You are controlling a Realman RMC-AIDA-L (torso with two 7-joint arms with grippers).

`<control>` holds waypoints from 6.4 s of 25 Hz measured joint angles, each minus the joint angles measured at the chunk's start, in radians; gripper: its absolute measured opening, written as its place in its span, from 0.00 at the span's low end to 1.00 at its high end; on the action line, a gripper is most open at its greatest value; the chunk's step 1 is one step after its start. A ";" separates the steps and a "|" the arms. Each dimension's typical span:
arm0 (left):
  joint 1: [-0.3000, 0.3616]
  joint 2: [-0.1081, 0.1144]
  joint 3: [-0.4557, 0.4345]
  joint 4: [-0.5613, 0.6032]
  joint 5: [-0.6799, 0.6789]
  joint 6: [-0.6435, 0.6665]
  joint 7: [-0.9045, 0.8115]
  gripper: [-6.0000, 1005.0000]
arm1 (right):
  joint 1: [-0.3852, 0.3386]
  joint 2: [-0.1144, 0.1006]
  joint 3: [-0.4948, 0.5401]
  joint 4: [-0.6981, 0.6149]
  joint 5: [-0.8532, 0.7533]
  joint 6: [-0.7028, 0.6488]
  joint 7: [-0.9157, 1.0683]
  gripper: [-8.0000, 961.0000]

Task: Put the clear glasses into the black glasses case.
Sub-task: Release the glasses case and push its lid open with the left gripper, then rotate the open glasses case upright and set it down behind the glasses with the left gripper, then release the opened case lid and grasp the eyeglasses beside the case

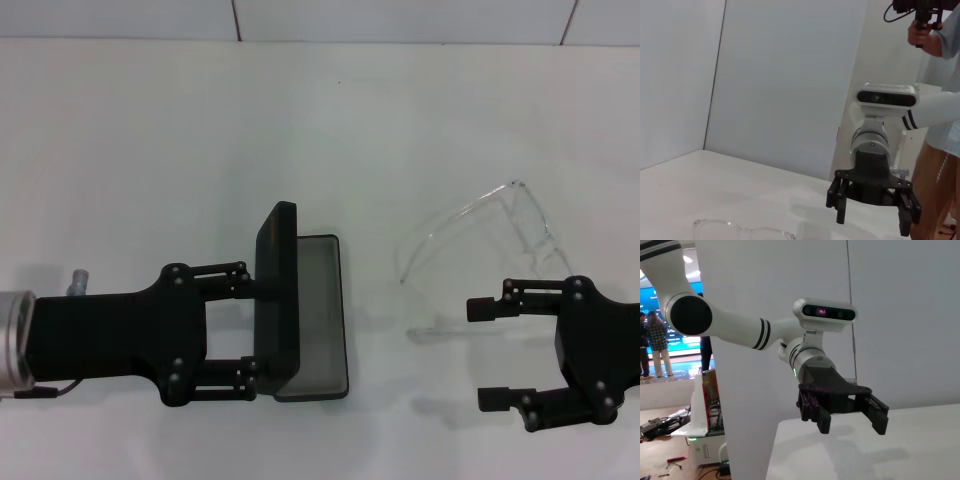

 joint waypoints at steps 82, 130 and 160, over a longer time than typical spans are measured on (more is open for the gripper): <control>-0.471 -0.005 0.448 0.376 0.834 -0.250 -1.666 0.63 | -0.043 -0.003 0.202 0.166 0.043 0.002 -0.120 0.79; -0.409 -0.004 0.583 0.640 0.917 -0.367 -0.906 0.20 | -0.024 -0.006 0.229 0.228 0.120 0.020 -0.198 0.79; -0.383 -0.005 0.761 0.552 0.952 -0.619 -0.831 0.29 | -0.030 -0.006 0.242 0.256 0.147 0.006 -0.212 0.79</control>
